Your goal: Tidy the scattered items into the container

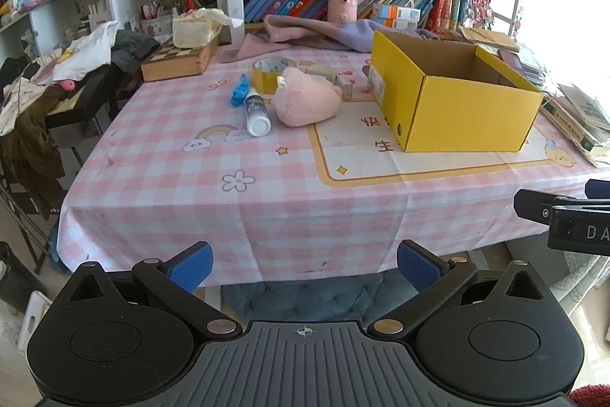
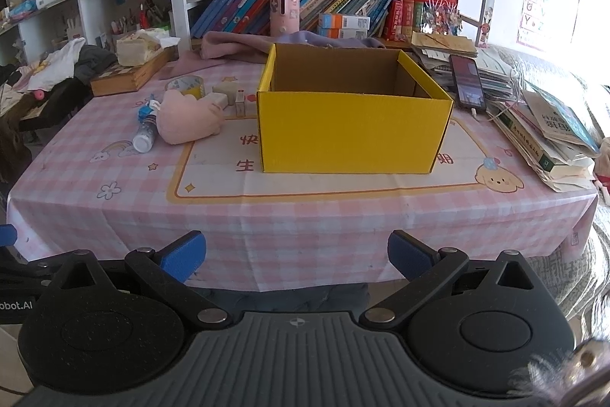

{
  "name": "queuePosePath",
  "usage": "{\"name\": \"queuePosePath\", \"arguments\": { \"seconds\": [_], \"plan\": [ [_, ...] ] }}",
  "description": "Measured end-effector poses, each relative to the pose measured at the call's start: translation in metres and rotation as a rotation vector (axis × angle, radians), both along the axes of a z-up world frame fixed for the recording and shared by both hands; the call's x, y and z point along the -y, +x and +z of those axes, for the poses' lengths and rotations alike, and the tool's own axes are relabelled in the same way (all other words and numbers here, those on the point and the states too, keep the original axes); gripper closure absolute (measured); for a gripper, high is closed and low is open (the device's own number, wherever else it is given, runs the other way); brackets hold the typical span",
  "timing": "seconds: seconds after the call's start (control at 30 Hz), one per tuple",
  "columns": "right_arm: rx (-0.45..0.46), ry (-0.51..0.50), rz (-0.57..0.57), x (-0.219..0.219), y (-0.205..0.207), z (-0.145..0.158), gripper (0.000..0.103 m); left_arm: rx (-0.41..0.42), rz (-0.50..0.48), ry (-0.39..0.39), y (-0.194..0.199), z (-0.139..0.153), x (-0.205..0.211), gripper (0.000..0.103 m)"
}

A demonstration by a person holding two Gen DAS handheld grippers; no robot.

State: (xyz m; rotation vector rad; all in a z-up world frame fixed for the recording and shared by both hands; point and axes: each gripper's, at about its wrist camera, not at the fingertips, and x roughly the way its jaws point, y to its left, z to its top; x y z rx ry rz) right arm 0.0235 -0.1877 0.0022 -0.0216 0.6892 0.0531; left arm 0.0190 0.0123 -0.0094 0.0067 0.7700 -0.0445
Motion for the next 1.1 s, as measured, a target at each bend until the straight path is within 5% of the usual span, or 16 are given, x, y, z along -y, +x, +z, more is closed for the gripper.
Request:
{"name": "queuePosePath", "arguments": {
  "seconds": [1.1],
  "plan": [
    [-0.003,0.048,0.169,-0.035,0.004,0.005,0.012,0.011,0.069,-0.012,-0.009,0.003,-0.027,0.000]
  ]
}}
